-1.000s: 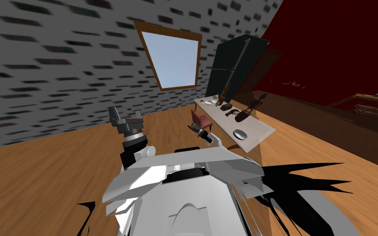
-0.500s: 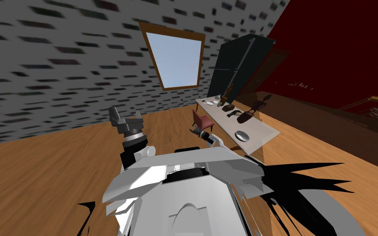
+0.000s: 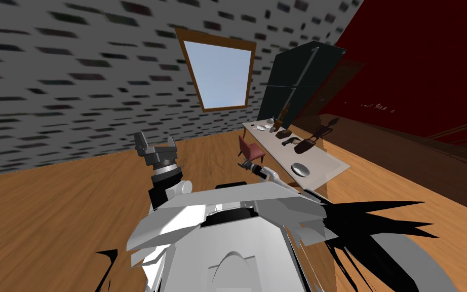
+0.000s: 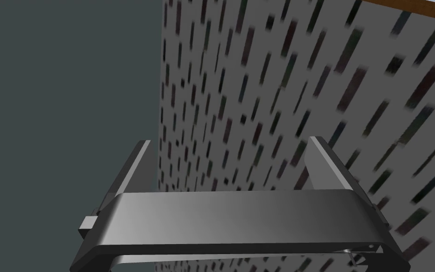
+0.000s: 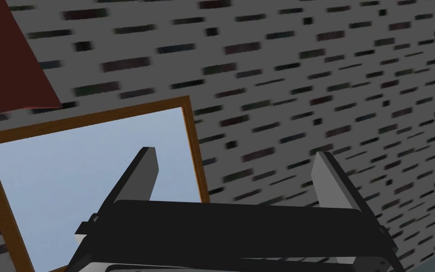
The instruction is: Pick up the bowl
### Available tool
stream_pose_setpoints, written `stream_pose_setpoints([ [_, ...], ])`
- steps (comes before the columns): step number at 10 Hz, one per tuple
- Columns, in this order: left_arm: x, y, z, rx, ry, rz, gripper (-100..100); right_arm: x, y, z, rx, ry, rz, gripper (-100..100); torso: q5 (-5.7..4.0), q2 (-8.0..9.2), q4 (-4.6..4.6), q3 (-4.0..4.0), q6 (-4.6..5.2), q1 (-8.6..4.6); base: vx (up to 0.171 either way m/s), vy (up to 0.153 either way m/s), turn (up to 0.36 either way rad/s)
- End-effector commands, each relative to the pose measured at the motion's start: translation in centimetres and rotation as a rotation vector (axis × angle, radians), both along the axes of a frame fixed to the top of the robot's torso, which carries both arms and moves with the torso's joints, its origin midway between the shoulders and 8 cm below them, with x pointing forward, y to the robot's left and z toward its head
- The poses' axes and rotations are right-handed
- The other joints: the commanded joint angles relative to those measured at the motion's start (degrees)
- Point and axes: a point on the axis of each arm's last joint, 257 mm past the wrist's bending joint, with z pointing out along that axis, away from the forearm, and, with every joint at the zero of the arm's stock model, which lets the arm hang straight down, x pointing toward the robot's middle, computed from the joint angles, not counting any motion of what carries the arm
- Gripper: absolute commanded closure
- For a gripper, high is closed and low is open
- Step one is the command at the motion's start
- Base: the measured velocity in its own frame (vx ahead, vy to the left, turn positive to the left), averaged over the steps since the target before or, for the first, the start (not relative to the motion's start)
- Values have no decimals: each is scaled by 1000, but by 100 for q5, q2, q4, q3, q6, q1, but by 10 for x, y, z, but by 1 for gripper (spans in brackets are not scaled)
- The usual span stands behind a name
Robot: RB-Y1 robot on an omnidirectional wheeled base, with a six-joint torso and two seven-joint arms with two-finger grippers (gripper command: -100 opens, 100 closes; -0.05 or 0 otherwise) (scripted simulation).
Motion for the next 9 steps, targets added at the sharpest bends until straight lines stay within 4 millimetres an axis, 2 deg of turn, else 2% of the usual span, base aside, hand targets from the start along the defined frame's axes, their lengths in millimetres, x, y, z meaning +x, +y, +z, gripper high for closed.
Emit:
stream_pose_setpoints([
  [1,0,0,0,0,0,0,0,-14,-27,-30,-126,26,33,-100,0,0,0,0,0,0,-3,-36,147],
  [3,0,0,0,0,0,0,0,-24,-64,-52,-232,53,47,-100,-2,1,0,1,2,-11,-7,-46,56],
  [5,0,0,0,0,0,0,0,-29,-75,-62,-249,76,34,-100,-4,2,1,1,2,-14,-6,-31,15],
  [6,0,0,0,0,0,0,0,-39,-108,-79,-341,101,48,-100,-2,2,1,1,1,-2,-11,-32,57],
  [7,0,0,0,0,0,0,0,-40,-111,-81,-344,105,46,-100,-1,2,1,1,1,-8,-5,-40,40],
  [8,0,0,0,0,0,0,0,-52,-146,-95,-433,132,58,-100,-2,2,1,2,2,-10,-3,-61,49],
  [9,0,0,0,0,0,0,0,-53,-147,-96,-435,135,56,-100,-3,1,1,1,2,-20,-2,-64,25],
])
